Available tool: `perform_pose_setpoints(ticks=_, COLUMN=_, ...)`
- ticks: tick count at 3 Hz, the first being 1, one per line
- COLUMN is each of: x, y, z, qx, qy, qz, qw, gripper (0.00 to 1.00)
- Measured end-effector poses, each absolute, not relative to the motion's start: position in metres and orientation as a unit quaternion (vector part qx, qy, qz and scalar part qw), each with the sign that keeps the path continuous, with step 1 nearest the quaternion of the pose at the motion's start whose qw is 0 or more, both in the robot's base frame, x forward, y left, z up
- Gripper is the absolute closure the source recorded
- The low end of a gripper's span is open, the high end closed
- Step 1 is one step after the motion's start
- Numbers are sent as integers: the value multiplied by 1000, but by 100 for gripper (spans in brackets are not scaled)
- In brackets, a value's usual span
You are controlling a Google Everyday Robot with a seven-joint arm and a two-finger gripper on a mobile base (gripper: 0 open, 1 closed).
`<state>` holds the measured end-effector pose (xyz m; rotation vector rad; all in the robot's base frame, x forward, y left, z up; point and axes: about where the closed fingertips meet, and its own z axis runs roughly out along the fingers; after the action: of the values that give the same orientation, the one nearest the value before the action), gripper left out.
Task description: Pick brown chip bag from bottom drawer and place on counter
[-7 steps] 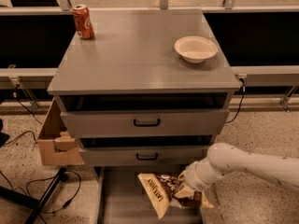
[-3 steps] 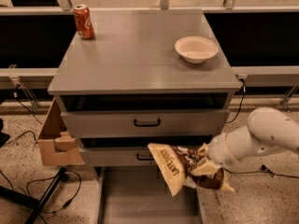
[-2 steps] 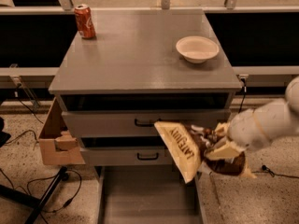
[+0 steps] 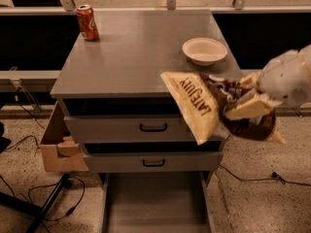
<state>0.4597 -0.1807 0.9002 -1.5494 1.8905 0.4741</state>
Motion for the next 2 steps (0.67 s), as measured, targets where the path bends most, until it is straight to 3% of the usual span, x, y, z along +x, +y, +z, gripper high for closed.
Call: perform_pose_setpoints(ticks=2, x=548, y=-112, z=1002, qx=-555, qy=727, qz=129, qw=384, gripper=100)
